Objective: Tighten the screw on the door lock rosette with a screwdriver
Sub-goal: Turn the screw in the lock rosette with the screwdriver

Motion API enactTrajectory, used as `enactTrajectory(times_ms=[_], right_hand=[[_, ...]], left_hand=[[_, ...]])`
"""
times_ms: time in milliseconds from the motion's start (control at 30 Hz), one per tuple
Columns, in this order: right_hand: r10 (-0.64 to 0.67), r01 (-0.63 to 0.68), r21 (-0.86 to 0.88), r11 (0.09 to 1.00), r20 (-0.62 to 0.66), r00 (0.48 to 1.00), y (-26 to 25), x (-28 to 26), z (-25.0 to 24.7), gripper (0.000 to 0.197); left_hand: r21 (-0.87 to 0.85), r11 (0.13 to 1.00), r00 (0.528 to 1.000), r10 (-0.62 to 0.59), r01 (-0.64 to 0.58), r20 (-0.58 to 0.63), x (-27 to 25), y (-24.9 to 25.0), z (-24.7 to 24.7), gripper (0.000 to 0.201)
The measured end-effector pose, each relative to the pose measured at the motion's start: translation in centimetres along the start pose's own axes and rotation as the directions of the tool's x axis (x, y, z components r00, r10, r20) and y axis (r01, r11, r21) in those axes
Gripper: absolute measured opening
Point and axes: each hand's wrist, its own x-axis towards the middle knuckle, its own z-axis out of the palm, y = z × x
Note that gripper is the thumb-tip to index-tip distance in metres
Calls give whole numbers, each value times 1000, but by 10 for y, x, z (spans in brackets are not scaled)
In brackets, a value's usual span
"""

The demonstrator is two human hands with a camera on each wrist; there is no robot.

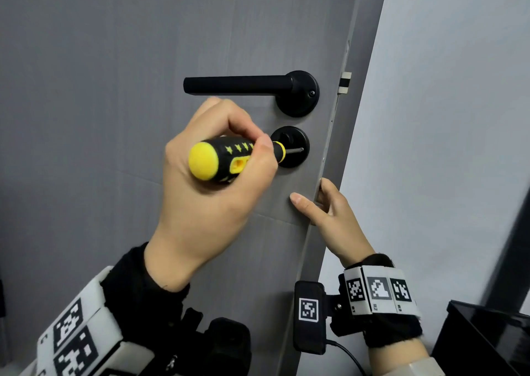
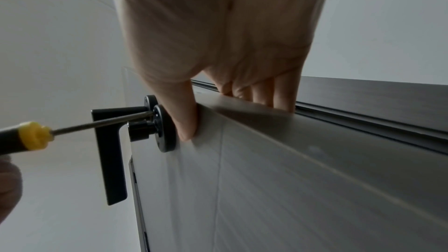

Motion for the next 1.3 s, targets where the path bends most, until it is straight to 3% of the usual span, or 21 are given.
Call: enactTrajectory(times_ms=[133, 333, 667, 800, 900, 1100, 1200, 1300], right_hand=[[4, -4, -2, 1000, 1, 1000, 0, 0, 0, 22], [2, -2, -8, 1000, 18, 1000, -4, -1, -1, 27], [7, -7, -13, 1000, 24, 1000, -1, 1, -2, 25], [6, -6, -25, 1000, 24, 1000, -1, 2, -2, 24], [2, -1, -22, 1000, 30, 1000, -2, 1, -2, 24], [3, -2, -31, 1000, 49, 999, -4, 1, -2, 22], [11, -9, -37, 999, 40, 999, -3, 1, -3, 26], [18, -17, -47, 999, 32, 999, -3, 2, -3, 31]], left_hand=[[-94, 992, 996, -83, 81, -17, 4, 8, 5, 19], [-169, 984, 996, -65, 54, -59, -2, 12, 10, 30], [-161, 979, 983, -145, 125, -113, -6, 15, 8, 16], [-144, 988, 976, -80, 51, -203, -2, 17, 15, 42], [-130, 992, 965, -27, -7, -260, -3, 15, 19, 48], [-217, 974, 967, 12, -69, -253, -11, 17, 24, 28], [-289, 957, 969, -76, 5, -234, -7, 22, 22, 34], [-213, 976, 960, -100, 43, -263, -1, 22, 20, 24]])
